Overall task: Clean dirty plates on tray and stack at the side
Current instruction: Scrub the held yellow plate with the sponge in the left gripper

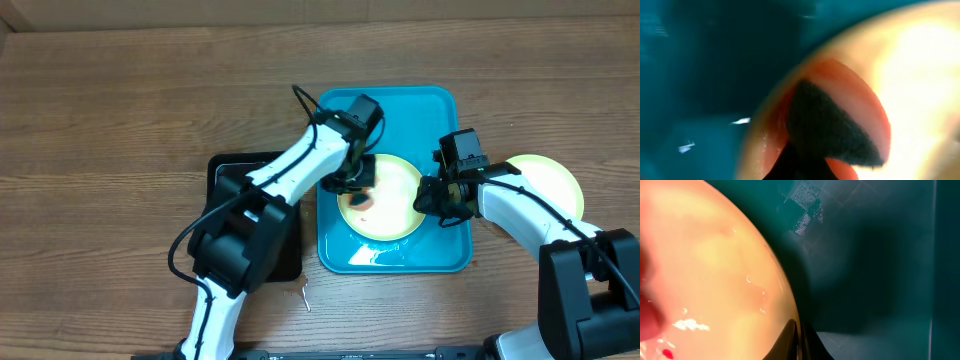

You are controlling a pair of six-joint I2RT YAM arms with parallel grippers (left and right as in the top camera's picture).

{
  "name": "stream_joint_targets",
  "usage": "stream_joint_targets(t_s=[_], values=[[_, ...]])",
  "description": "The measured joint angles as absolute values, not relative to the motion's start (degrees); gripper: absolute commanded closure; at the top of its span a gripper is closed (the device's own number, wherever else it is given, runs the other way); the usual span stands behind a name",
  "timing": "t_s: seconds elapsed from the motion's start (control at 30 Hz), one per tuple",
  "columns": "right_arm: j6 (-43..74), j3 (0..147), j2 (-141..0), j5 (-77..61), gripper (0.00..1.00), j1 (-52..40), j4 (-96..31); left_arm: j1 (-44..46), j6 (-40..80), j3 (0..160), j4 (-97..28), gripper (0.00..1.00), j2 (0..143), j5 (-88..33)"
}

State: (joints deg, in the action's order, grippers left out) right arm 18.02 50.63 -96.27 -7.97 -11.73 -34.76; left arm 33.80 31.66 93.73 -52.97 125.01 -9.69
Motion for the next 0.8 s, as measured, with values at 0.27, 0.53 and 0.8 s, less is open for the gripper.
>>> stream_joint_targets(t_s=[0.27,0.53,0.8], values=[[18.0,50.63,-96.27,-8.12,0.96,-11.73,-34.81,32.58,28.86,94.02,-53.32,0.96,125.01,-8.49],[18.04,50.68,-96.27,-8.1,0.96,-11.73,-35.18,33.47,26.46,93.89,-38.98,0.96,127.13,-22.52],[18.09,50.68,-96.16,-7.6,0.96,-11.7,-35.92,35.77,28.56,94.98,-35.97,0.96,131.24,-34.2]])
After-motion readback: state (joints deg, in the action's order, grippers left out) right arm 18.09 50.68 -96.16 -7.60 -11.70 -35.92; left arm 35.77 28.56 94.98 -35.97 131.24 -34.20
